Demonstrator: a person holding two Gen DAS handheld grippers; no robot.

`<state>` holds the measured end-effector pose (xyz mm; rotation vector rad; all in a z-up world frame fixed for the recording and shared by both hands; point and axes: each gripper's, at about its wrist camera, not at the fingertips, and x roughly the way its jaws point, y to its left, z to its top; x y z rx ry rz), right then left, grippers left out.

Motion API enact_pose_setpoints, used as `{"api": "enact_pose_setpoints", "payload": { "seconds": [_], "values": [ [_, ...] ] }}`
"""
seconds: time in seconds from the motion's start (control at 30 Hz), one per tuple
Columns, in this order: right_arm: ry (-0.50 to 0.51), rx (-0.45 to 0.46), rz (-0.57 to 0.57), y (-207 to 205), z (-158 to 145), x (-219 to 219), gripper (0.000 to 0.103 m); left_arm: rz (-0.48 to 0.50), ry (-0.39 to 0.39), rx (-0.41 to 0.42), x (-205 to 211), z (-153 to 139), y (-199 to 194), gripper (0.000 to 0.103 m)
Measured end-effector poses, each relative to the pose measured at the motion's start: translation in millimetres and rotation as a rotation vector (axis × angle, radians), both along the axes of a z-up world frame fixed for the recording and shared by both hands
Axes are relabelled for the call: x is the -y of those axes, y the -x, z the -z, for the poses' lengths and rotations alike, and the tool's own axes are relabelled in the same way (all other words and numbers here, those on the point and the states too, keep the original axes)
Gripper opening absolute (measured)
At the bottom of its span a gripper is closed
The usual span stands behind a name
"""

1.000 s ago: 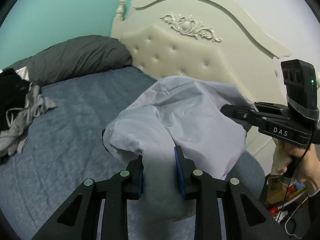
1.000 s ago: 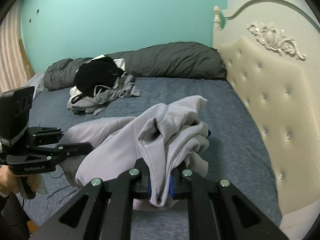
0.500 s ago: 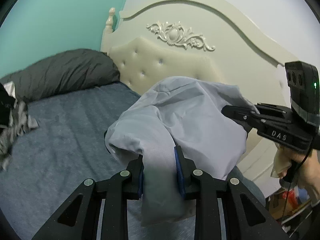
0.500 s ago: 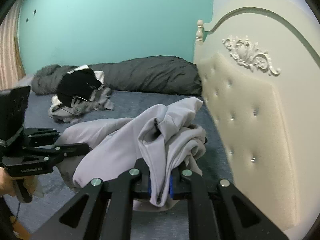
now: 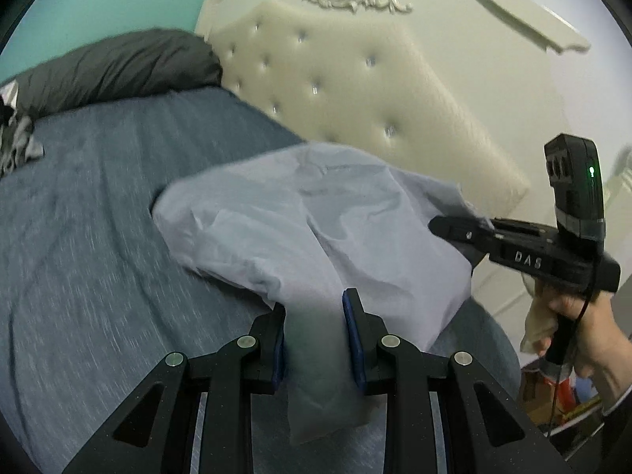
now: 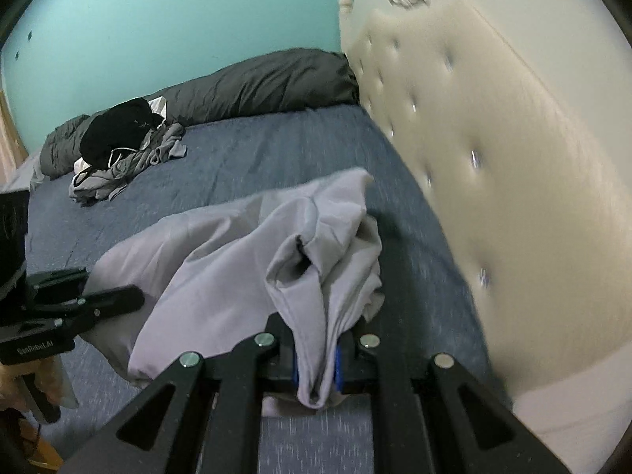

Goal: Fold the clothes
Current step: 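Lift the jacket bundle with both grippers and carry it toward the headboard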

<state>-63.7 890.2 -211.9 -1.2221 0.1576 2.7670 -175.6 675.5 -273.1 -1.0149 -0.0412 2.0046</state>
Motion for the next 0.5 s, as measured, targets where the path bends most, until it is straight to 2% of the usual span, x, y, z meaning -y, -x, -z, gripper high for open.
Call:
{"api": "enact_pose_setpoints", "payload": {
  "seconds": [0.2,0.33,0.4,0.5],
  "values": [
    [0.061,0.089,0.023,-26,30,-7,0.012,-0.002,0.049,0.107,2,38,-18,0.029],
    [0.109,0.137,0.081,-40,54,-11,0.012,-0.005,0.085,0.188,4,58,-23,0.031],
    [0.133,0.154,0.106,-48,64,-14,0.013,-0.009,0.079,0.224,12,62,-21,0.035],
    [0.170,0.179,0.144,-61,79,-17,0.020,-0.027,0.041,0.260,31,59,-20,0.037]
  ]
}}
